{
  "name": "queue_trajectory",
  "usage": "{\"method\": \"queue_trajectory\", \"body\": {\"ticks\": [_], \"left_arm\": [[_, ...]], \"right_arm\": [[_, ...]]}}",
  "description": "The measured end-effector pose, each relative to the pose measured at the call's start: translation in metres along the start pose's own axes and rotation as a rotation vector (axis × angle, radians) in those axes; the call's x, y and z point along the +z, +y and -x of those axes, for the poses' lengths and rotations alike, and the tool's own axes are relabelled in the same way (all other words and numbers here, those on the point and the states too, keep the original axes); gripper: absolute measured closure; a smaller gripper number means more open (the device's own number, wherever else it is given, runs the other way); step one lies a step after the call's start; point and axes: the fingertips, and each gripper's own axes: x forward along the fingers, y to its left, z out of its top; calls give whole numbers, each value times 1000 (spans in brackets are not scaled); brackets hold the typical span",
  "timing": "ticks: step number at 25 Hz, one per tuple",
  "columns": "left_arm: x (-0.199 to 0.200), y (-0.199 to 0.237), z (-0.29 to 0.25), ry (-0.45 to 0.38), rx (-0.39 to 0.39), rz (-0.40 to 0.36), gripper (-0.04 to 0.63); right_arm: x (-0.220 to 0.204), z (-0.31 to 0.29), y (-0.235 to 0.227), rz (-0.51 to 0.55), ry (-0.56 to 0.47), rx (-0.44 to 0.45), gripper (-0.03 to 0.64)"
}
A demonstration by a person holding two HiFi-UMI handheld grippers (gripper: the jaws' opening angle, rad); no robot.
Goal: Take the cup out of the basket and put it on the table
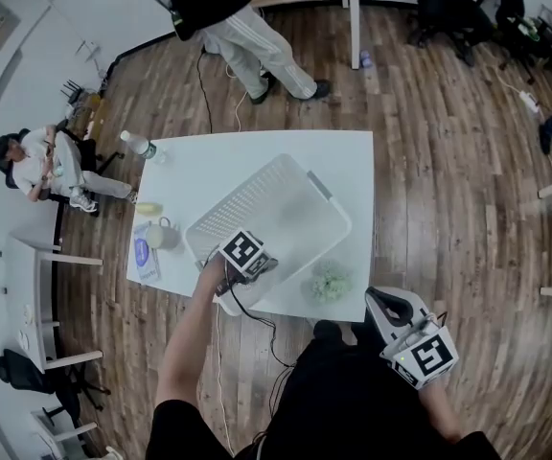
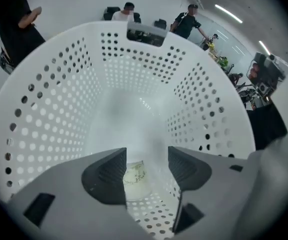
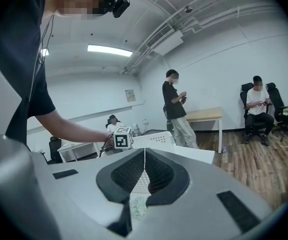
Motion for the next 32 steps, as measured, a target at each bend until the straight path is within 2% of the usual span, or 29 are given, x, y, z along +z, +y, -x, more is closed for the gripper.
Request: {"method": "queue_trajectory", "body": {"ticks": [5,11,17,20,27,29,32], "left_arm": [[-21,21,-33,168,-44,92,330],[-33,30,-61,292,-35,75,330],[-41,32,-75,349,-38,76,332],[-44,32,-75,358,-44,88,346],[-45,32,-68,359,-41,54,353],[-37,33,-61,316,-17,51,353],[-11,33,-41,171,33,39,354]], "right_arm": [[-2,2,-6,-13,4,-32,592],[-4,3,-10,-18,12,-50,592],[-2,2,-13,-15,23,-60,592],[0,3,-15,-14,23,-62,592],[2,0,-11,-9,19,-57,592],[3,-1,-10,-6,16,-54,592],[2,-1,-9,-2,14,-49,592]]}}
